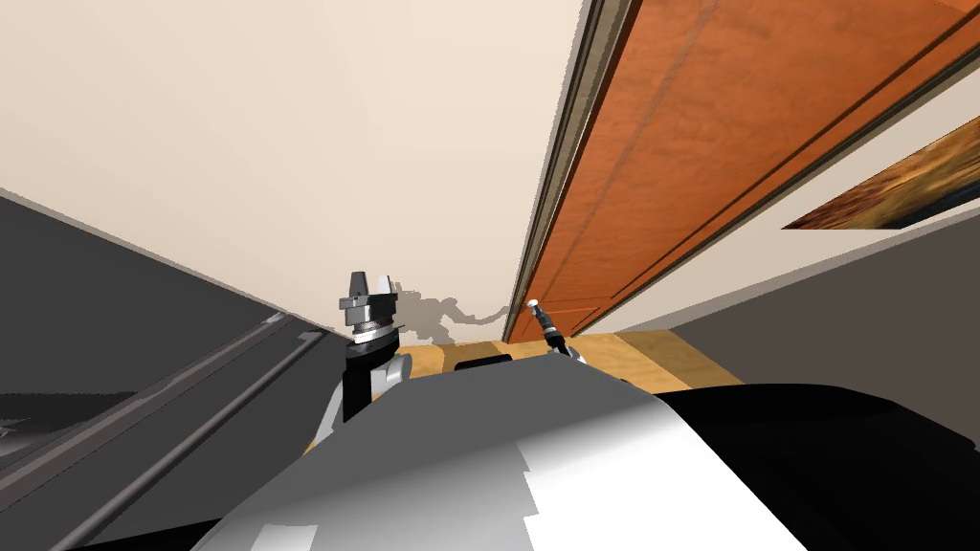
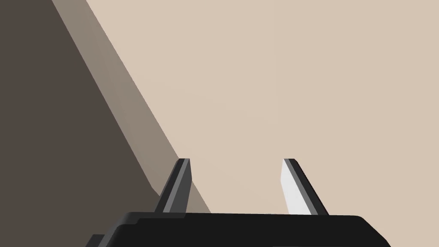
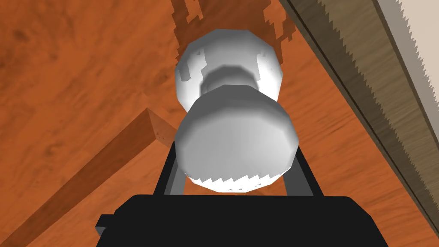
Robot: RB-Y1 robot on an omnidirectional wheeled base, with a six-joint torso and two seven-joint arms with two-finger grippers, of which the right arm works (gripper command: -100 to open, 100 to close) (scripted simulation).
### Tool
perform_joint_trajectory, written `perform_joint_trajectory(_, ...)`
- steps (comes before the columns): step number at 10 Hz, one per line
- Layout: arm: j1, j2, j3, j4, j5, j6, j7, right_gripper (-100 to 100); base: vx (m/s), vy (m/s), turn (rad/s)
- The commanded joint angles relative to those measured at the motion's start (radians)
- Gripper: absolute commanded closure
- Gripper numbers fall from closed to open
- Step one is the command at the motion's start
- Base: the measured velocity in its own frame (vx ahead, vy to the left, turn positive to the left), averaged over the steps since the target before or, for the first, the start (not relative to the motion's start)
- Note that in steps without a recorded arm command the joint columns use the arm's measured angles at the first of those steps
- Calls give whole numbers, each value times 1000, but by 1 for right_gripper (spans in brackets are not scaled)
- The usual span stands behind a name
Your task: Pull the door open
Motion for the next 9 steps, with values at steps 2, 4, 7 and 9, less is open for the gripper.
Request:
perform_joint_trajectory(2,6,11,16,-13,-21,10,-68,100,-51,-34,92)
perform_joint_trajectory(4,6,12,21,-16,-40,14,-109,100,-44,-20,63)
perform_joint_trajectory(7,6,12,31,-21,-76,21,-189,100,-39,-24,69)
perform_joint_trajectory(9,6,12,36,-23,-95,25,-229,100,-37,-23,59)
